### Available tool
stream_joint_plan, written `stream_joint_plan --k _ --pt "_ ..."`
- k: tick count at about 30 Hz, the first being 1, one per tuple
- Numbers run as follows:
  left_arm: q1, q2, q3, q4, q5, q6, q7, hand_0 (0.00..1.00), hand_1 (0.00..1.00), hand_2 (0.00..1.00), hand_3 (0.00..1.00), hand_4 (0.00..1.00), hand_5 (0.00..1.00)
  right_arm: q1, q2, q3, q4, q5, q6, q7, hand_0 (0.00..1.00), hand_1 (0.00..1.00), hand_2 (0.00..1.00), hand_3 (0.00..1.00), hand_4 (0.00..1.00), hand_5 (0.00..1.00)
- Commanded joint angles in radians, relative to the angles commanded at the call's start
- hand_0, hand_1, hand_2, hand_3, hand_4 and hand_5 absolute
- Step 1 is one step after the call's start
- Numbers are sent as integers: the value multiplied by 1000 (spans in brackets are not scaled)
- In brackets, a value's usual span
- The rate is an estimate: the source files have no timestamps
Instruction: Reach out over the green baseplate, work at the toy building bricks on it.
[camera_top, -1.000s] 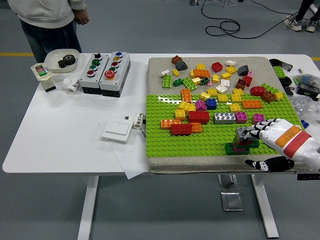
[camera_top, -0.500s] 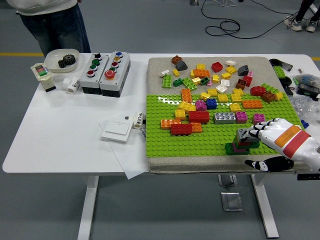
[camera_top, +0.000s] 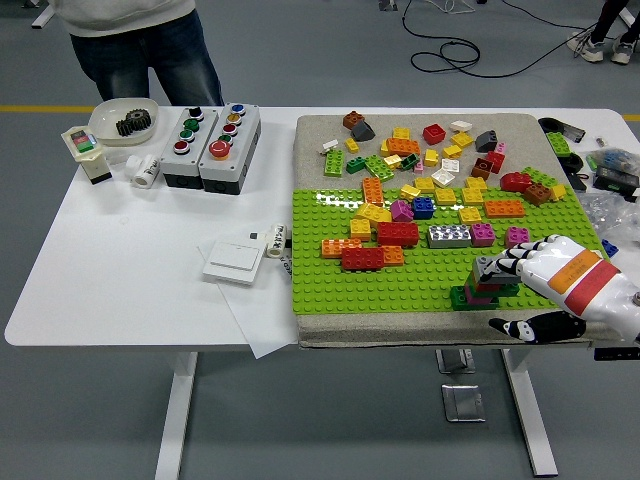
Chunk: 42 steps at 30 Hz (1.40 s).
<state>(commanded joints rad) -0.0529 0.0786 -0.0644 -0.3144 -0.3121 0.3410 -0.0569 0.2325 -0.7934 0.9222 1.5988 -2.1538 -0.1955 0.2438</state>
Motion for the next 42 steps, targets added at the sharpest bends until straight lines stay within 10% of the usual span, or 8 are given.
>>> stream_joint_plan --k 42 --pt "-1 2 0 -1 2 0 -4 598 724 694 555 577 619 9 31 -10 6 -3 26 -32 390 580 740 709 768 481"
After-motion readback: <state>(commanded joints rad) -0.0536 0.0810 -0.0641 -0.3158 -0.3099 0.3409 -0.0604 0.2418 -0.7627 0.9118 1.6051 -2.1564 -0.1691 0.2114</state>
